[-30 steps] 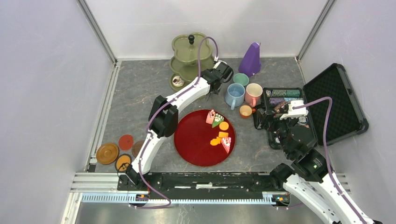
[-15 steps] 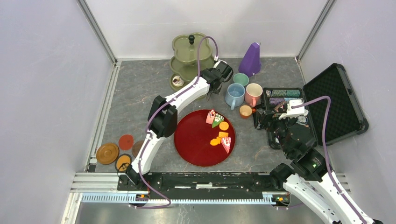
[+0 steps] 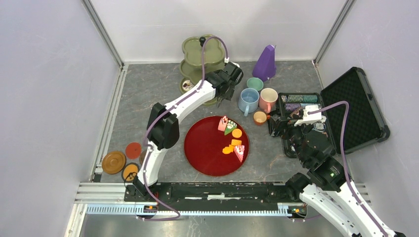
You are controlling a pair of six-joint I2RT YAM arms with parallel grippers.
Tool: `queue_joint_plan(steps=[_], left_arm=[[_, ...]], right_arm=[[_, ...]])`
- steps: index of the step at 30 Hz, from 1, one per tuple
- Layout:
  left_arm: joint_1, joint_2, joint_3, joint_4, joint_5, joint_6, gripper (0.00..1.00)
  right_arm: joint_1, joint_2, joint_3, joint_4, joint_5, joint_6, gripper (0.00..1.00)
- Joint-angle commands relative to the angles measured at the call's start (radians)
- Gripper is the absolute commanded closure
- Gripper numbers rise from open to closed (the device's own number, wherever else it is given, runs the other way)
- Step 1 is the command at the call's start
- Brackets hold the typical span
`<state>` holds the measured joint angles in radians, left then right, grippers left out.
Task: Serve the afternoon tea
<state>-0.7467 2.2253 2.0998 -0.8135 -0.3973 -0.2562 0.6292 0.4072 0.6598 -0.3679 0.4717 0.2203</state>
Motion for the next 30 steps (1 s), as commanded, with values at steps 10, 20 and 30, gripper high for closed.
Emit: queue_joint_plan(steps=[10, 20, 30], left_arm=[[-0.004, -0.435, -0.334, -0.019, 0.287, -0.075, 0.42], [-0.008, -0.718, -0.666, -0.073, 0.464, -0.146, 0.39], [-0.075, -0.728, -0.724, -0.02, 0.319, -0.205, 0.39]], right_arm=[[0.003, 0.055, 0.033, 0.051, 0.016, -0.041, 0.02], [0.003, 0.103, 0.021, 0.106, 0.002, -0.07, 0.02], [0.003, 0.121, 0.005, 0.119, -0.038, -0.053, 0.02]])
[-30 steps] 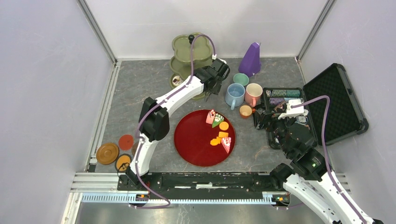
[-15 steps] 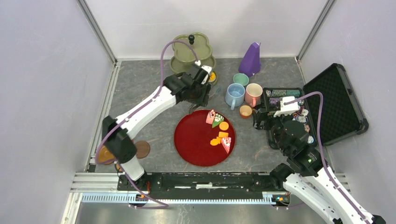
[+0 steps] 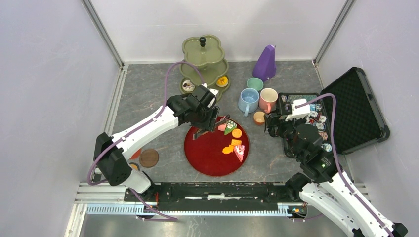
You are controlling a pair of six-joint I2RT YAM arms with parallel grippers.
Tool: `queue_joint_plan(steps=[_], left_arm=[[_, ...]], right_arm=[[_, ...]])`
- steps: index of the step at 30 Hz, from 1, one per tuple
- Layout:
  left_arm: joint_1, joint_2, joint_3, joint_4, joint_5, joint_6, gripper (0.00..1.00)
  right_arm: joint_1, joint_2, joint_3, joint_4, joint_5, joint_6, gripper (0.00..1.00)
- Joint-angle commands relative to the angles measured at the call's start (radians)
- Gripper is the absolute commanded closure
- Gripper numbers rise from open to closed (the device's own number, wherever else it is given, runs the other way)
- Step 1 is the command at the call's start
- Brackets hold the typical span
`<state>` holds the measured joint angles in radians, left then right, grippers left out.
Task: Serve the afternoon tea
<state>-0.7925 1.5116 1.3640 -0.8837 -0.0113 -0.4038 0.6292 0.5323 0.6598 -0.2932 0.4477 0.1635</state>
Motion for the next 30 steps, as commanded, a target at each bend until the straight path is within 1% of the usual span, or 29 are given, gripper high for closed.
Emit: queue_joint_plan(steps=[1, 11, 20, 22, 25, 28, 30], left_arm=[[-0.033, -0.011, 0.011, 0.051, -0.074, -0.055, 0.39], [-0.063, 0.025, -0.011, 0.043, -0.105, -0.084, 0.43], [-0.065, 0.063, 0.005, 0.046, -0.114, -0.084, 0.47], [-0.067, 0.065, 0.003, 0.045, -0.108, -0.085, 0.46], [-0.074, 0.062, -0.002, 0.045, -0.104, -0.09, 0.43], [-0.079, 0.068, -0.009, 0.045, -0.108, -0.093, 0.42], [-0.083, 0.075, -0.01, 0.044, -0.115, -0.092, 0.44]], right_arm=[[0.003, -0.008, 0.003, 0.043, -0.014, 0.003, 0.02], [0.003, -0.024, -0.024, 0.048, 0.004, 0.022, 0.02], [0.002, -0.018, -0.025, 0.043, 0.004, 0.017, 0.02], [0.003, -0.02, -0.031, 0.045, 0.004, 0.02, 0.02], [0.003, -0.02, -0.038, 0.044, 0.001, 0.025, 0.02], [0.003, -0.021, -0.045, 0.048, -0.001, 0.031, 0.02], [0.003, -0.02, -0.048, 0.054, -0.005, 0.034, 0.02]])
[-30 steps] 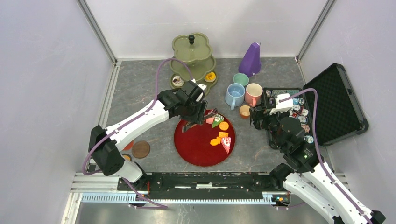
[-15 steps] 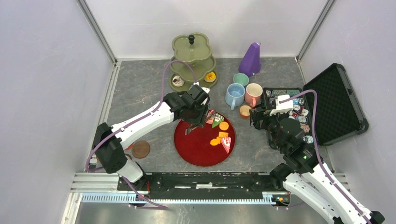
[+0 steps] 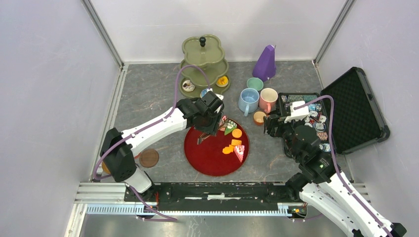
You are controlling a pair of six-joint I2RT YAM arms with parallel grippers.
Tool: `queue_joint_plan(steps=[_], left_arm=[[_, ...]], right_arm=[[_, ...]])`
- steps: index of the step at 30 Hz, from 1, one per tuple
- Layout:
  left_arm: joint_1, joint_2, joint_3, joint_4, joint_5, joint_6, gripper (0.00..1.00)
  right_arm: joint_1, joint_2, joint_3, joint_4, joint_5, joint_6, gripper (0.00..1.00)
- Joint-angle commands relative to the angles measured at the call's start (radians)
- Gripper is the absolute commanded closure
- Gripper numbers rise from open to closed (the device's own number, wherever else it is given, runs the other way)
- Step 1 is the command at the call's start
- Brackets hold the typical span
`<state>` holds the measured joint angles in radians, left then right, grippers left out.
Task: Serve the afternoon tea
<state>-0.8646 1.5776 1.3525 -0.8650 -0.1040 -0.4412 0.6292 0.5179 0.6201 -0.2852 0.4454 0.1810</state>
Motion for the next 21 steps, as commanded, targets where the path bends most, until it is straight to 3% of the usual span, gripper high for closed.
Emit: queue_joint_plan(steps=[1, 12, 21], left_arm=[[-0.012, 0.009, 0.001, 0.025, -0.025, -0.056, 0.45], [-0.013, -0.028, -0.009, 0.024, -0.069, -0.061, 0.61], [-0.007, -0.109, 0.028, -0.059, -0.142, -0.047, 0.63]], right_arm=[[0.003, -0.005, -0.008, 0.047, -0.005, 0.016, 0.02], [0.003, -0.017, -0.008, 0.035, -0.002, 0.018, 0.02], [0.003, -0.025, -0.01, 0.033, -0.004, 0.028, 0.02]])
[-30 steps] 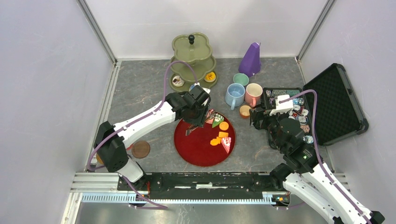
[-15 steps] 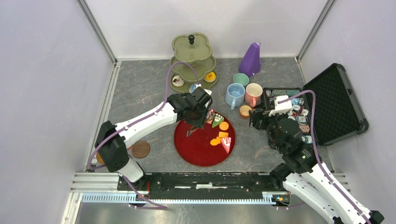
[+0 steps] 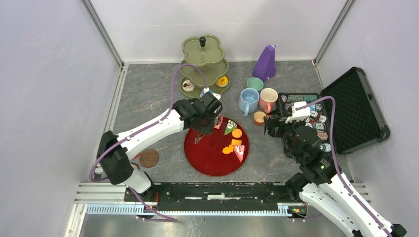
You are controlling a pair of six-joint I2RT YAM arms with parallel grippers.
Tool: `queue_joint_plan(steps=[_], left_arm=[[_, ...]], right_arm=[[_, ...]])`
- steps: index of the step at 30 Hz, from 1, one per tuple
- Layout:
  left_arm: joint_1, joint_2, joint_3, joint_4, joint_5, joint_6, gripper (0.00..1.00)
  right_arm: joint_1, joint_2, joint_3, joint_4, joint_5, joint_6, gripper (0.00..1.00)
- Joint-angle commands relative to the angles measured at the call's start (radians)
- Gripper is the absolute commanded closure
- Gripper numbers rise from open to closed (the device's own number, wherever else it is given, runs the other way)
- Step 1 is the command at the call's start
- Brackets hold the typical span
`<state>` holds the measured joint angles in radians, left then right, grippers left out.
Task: Serve the afternoon tea
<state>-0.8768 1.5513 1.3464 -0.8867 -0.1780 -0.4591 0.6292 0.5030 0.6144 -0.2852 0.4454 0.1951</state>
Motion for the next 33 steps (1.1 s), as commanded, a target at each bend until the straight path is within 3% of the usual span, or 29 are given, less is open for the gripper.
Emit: queue_joint_plan(steps=[1, 5, 18, 26, 33], left_arm=[[0.01, -0.092, 0.041, -0.051, -0.078, -0.027, 0.63], [0.054, -0.146, 0.056, -0.099, -0.117, -0.008, 0.62], [0.361, -0.275, 0.105, -0.083, -0.123, 0.115, 0.61], [0.474, -0.222, 0.179, 0.08, -0.107, 0.104, 0.62], [0.518, -0.084, 0.306, 0.146, -0.039, 0.093, 0.62]], right_arm=[[0.003, -0.009, -0.003, 0.033, -0.006, 0.014, 0.02], [0.003, -0.016, -0.003, 0.034, -0.004, 0.015, 0.02], [0.003, -0.015, -0.001, 0.042, -0.002, 0.007, 0.02], [0.003, -0.014, 0.011, 0.034, -0.008, 0.006, 0.02], [0.003, -0.037, 0.015, 0.017, -0.004, 0.014, 0.02]])
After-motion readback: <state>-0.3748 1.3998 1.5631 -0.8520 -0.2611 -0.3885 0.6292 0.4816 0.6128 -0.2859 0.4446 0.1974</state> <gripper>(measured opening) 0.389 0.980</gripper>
